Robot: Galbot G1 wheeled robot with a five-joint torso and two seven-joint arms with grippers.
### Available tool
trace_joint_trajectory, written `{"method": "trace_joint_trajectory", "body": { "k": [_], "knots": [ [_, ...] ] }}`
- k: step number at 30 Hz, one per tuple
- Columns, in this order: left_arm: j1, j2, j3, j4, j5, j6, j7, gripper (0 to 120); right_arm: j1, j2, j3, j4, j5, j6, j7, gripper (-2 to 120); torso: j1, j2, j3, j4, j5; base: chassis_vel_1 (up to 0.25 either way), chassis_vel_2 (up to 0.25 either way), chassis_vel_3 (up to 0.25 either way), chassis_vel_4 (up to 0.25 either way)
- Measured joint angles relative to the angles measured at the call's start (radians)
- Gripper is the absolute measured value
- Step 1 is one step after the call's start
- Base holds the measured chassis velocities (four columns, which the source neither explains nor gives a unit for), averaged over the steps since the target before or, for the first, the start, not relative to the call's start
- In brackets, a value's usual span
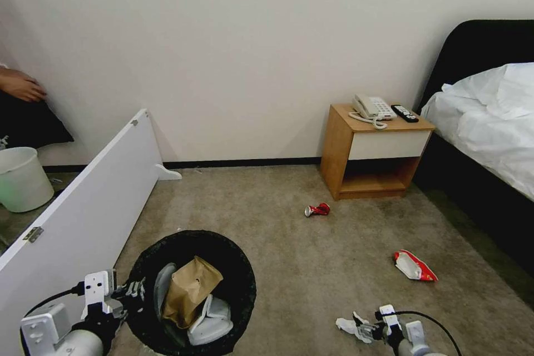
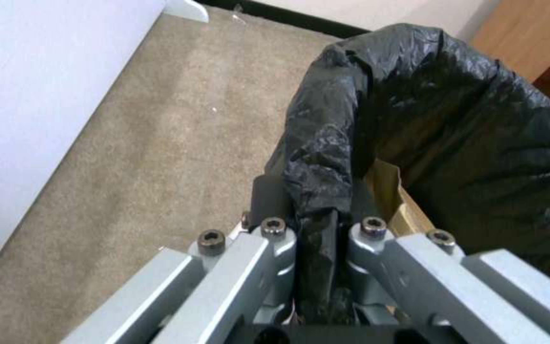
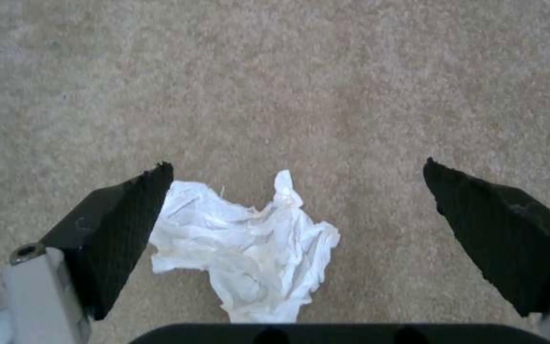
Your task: Pick up the trash bin, then pick up the garbage from the floor and place it into the trash bin.
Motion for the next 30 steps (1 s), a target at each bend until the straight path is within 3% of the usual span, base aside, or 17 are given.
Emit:
{"method": "trace_joint_trajectory", "body": {
  "k": [14,30],
  "knots": [
    [0.003,-0.002,0.0,0.0,-0.001,0.0,0.002,4,-0.041,-0.033,0.019,0.051,0.04,-0.014,0.006,100,0.0,0.0,0.0,-0.0004,0.0001,0.0,0.0,0.0,0.0],
    [0.0,0.002,-0.024,0.0,-0.018,0.002,0.001,4,0.058,-0.006,-0.08,-0.043,0.007,-0.038,0.001,100,0.0,0.0,0.0,-0.0004,0.0001,0.0,0.0,0.0,0.0]
  ]
}}
